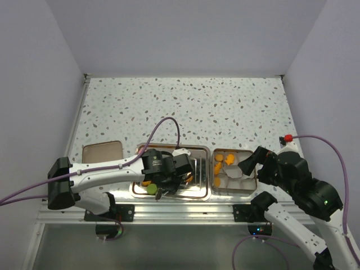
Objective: Pack the cookies
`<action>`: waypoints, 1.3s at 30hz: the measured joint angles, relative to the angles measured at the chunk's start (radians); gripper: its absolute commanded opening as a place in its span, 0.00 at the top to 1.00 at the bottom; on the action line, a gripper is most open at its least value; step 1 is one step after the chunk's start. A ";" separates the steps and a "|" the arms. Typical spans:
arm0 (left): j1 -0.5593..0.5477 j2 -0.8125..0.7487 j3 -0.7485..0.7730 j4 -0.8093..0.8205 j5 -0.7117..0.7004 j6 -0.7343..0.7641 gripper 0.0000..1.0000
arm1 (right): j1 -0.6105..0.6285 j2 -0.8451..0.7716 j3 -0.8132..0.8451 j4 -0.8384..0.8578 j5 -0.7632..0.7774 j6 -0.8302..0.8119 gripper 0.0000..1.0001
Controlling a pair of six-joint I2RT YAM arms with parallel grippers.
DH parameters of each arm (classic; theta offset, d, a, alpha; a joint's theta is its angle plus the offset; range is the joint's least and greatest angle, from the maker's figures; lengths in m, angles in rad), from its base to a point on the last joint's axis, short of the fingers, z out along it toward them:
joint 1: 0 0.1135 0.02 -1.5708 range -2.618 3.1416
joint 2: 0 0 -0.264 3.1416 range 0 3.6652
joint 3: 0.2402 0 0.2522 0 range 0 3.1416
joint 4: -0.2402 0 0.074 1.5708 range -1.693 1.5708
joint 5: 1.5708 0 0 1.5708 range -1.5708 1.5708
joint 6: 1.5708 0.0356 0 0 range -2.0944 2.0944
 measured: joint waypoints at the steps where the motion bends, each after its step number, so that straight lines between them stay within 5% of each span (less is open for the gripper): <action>1: -0.003 0.002 0.000 0.000 0.002 0.000 0.50 | 0.000 0.000 0.000 0.000 0.000 0.001 0.01; 12: -0.032 0.014 -0.003 0.018 0.030 -0.002 0.43 | 0.000 -0.031 -0.020 -0.001 0.000 0.021 0.01; 39: -0.166 0.158 0.000 -0.061 -0.004 0.001 0.48 | 0.000 -0.053 -0.034 -0.010 0.000 0.079 0.01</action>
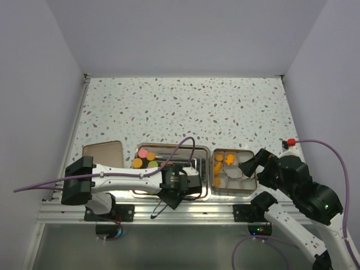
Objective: Pack the cookies
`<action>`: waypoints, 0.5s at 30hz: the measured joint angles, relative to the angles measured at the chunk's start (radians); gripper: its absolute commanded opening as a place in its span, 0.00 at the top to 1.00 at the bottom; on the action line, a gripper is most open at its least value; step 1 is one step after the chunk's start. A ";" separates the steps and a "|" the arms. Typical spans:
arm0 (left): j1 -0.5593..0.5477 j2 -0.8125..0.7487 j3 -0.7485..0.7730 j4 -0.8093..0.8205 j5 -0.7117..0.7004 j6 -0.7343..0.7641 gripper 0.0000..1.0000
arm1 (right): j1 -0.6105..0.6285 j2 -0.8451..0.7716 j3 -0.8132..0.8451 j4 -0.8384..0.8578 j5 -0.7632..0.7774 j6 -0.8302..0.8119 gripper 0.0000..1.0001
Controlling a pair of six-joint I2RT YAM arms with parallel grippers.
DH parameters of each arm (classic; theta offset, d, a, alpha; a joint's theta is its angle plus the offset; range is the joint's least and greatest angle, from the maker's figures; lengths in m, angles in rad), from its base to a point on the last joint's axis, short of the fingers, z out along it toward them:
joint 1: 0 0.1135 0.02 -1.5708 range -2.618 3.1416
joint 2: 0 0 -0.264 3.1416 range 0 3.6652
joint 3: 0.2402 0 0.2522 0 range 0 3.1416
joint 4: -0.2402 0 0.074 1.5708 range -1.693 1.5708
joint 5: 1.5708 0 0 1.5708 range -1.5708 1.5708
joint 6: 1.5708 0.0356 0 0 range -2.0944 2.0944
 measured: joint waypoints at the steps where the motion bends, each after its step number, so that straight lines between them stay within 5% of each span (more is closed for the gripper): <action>1: 0.000 0.000 0.000 -0.007 -0.005 0.000 0.52 | 0.000 0.000 -0.003 0.000 0.000 0.002 0.01; 6: -0.002 0.001 0.000 -0.032 -0.021 0.000 0.65 | 0.000 -0.014 -0.021 -0.008 -0.001 0.011 0.01; 15: -0.004 0.017 0.065 -0.075 -0.039 0.000 0.68 | 0.000 -0.038 -0.023 -0.028 -0.001 0.018 0.01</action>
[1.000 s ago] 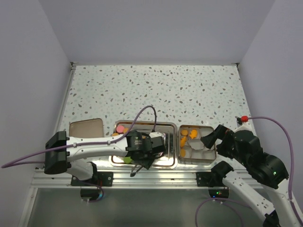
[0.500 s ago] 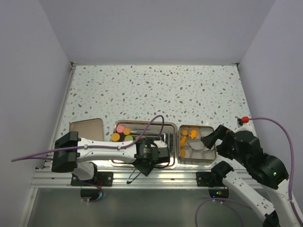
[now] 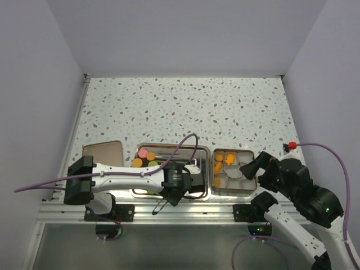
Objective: Pack the cookies
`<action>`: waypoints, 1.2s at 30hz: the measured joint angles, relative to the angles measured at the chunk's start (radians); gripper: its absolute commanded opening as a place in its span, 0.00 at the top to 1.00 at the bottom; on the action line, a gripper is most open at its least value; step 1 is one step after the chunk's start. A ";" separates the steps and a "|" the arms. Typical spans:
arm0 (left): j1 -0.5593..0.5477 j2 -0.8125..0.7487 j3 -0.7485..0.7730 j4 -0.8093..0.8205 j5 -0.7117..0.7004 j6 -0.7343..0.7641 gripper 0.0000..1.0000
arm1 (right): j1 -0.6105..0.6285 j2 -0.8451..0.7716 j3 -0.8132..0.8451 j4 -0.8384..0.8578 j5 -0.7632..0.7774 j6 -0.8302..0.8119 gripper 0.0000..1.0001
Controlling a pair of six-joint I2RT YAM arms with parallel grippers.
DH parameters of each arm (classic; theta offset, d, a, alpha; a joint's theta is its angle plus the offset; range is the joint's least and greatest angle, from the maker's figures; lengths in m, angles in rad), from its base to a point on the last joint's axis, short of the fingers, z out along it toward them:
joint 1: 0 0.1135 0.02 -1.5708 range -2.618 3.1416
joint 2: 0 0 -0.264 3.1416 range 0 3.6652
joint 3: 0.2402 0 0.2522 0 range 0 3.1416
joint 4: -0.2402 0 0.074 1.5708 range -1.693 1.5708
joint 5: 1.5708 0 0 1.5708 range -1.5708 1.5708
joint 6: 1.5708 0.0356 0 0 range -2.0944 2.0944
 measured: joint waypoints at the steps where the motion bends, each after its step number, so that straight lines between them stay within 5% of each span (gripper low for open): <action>1: -0.001 0.008 0.034 -0.013 -0.008 0.000 0.68 | 0.000 0.000 0.000 -0.002 0.000 0.000 0.01; 11: -0.003 0.093 0.430 -0.090 -0.075 0.035 0.70 | 0.000 0.000 0.036 -0.037 0.021 0.004 0.01; 25: 0.058 0.335 0.755 -0.031 -0.045 0.185 0.71 | 0.000 0.066 0.182 -0.055 0.060 -0.003 0.01; 36: 0.151 0.455 0.783 0.105 0.089 0.263 0.72 | 0.000 0.104 0.216 -0.053 0.082 -0.034 0.01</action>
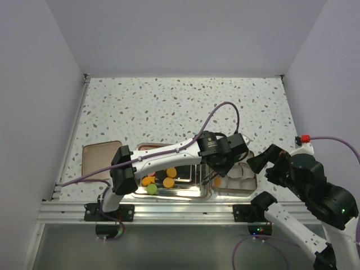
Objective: Pack the cookies
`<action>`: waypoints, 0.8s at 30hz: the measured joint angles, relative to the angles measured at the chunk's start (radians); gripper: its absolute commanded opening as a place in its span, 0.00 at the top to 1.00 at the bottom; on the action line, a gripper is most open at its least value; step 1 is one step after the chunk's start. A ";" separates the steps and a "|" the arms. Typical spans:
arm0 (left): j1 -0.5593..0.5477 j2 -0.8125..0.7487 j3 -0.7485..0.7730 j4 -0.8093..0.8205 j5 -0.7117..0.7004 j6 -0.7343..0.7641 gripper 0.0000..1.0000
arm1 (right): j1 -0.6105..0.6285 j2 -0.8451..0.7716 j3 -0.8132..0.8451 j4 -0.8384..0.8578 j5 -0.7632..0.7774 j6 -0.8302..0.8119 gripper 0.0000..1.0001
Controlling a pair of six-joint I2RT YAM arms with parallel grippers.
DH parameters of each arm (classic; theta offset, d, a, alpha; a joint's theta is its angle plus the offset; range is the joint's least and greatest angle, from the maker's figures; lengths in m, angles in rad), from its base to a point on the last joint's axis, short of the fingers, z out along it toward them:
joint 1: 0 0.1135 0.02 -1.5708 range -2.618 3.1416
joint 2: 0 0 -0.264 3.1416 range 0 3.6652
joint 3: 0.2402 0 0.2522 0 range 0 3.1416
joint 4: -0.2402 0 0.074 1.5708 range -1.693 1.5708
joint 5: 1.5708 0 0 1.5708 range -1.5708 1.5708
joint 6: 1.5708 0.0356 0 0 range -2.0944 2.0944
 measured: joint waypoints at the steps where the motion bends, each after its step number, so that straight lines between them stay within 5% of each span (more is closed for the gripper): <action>1: 0.006 0.003 0.000 0.010 0.010 0.007 0.72 | 0.000 0.003 0.001 0.000 0.001 -0.004 0.01; 16: 0.022 0.099 0.017 0.075 0.084 0.056 0.67 | 0.000 0.073 -0.002 0.040 0.007 -0.074 0.01; 24: 0.051 0.105 0.024 0.075 0.085 0.080 0.56 | 0.000 0.084 -0.014 0.071 0.021 -0.092 0.01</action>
